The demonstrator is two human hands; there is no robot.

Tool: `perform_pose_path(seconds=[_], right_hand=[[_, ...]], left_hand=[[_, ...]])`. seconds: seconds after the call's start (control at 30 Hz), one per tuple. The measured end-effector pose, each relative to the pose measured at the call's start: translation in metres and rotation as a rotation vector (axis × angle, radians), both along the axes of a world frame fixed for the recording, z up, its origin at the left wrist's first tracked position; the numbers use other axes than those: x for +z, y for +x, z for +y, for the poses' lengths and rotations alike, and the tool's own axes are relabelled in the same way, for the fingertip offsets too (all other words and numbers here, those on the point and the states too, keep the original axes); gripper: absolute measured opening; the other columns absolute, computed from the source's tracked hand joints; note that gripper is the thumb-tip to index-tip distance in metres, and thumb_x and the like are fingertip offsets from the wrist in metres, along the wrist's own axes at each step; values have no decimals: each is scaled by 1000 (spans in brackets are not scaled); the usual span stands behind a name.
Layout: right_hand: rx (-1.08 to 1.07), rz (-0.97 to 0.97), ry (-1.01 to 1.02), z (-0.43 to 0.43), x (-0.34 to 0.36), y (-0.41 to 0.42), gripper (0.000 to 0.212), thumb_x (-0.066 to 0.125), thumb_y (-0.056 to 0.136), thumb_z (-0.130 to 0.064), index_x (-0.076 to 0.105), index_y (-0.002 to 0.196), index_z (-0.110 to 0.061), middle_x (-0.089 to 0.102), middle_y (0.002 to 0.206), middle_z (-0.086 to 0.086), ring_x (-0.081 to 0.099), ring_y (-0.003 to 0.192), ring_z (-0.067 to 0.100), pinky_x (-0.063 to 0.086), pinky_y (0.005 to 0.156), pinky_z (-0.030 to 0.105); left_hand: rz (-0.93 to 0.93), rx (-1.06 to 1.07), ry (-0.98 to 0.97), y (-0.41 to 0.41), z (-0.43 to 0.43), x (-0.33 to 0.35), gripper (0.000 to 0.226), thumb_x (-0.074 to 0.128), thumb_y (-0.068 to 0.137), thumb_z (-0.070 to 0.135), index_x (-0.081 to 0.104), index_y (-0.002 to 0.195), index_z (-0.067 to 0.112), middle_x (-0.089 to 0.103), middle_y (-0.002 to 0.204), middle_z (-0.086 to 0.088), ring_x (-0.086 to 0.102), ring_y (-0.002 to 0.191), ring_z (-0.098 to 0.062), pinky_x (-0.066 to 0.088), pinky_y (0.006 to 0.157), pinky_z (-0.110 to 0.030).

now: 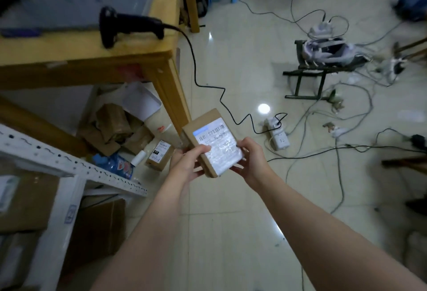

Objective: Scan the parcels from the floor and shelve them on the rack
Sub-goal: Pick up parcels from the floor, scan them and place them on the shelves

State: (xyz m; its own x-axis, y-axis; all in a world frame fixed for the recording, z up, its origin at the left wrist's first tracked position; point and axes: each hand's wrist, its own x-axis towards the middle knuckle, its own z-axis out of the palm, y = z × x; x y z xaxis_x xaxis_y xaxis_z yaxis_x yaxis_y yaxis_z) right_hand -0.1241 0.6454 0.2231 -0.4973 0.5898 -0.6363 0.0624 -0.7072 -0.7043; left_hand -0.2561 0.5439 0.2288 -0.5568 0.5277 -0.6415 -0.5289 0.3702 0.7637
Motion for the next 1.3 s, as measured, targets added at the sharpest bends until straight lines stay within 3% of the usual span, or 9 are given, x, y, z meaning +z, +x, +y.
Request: perform_pose_path(seconds=[0.2, 0.37, 0.47, 0.53, 0.73, 0.83, 0.93, 1.17, 1.3], right_hand=[[95, -10, 76, 29, 74, 11, 21, 55, 84, -26, 67, 96, -13, 68, 95, 4, 64, 92, 21, 50, 95, 40], [259, -45, 204, 41, 113, -19, 50, 61, 66, -41, 71, 110, -20, 70, 109, -2, 63, 107, 19, 47, 97, 38], [267, -14, 230, 39, 125, -52, 45, 67, 77, -35, 66, 118, -18, 68, 115, 2, 62, 111, 18, 51, 88, 34], [255, -21, 242, 35, 133, -77, 31, 66, 89, -23, 63, 119, -16, 67, 110, 2, 62, 104, 16, 52, 84, 32], [170, -173, 354, 30, 161, -154, 11, 62, 91, -6, 65, 96, -15, 70, 98, 9, 64, 82, 18, 54, 77, 32], [171, -219, 419, 32, 182, -184, 9, 63, 91, -9, 69, 95, -15, 73, 96, 9, 69, 90, 24, 57, 82, 38], [172, -238, 505, 35, 201, -206, 9, 66, 88, -10, 71, 92, -17, 73, 92, 5, 70, 91, 24, 58, 78, 35], [140, -319, 736, 59, 237, -249, 23, 83, 73, -11, 68, 83, -25, 70, 82, -8, 68, 80, 13, 60, 80, 38], [270, -376, 925, 87, 245, -281, 19, 73, 83, -10, 66, 97, -21, 68, 90, -7, 66, 89, 17, 49, 71, 20]], left_hand=[[87, 70, 23, 21, 21, 85, 29, 72, 87, 9, 65, 114, 13, 72, 117, -10, 70, 104, -27, 60, 85, -46], [166, 229, 82, 3, 18, 130, 19, 70, 89, 3, 63, 104, 14, 71, 102, -5, 69, 79, -12, 58, 52, -23], [206, 347, 103, -28, 6, 143, 18, 74, 87, 5, 65, 96, 18, 74, 96, -3, 74, 71, -9, 60, 55, -25], [230, 424, 103, -53, -2, 147, 29, 78, 84, 9, 65, 109, 15, 76, 100, -4, 76, 78, -11, 59, 57, -24], [249, 564, 112, -112, -16, 177, 34, 80, 83, 11, 58, 106, 22, 73, 100, 0, 73, 87, -12, 60, 62, -26], [225, 598, 125, -129, -20, 196, 29, 79, 83, 11, 62, 103, 23, 75, 106, -3, 73, 95, -15, 62, 74, -32], [173, 660, 139, -139, -22, 215, 53, 83, 79, 13, 56, 126, 14, 73, 115, -5, 72, 101, -17, 61, 86, -39], [122, 846, 146, -141, -15, 236, 69, 87, 74, 18, 51, 133, 18, 71, 120, -3, 69, 109, -18, 58, 94, -45], [99, 950, 125, -142, 4, 244, 62, 86, 74, 16, 53, 126, 22, 70, 119, -4, 70, 105, -18, 59, 88, -38]])
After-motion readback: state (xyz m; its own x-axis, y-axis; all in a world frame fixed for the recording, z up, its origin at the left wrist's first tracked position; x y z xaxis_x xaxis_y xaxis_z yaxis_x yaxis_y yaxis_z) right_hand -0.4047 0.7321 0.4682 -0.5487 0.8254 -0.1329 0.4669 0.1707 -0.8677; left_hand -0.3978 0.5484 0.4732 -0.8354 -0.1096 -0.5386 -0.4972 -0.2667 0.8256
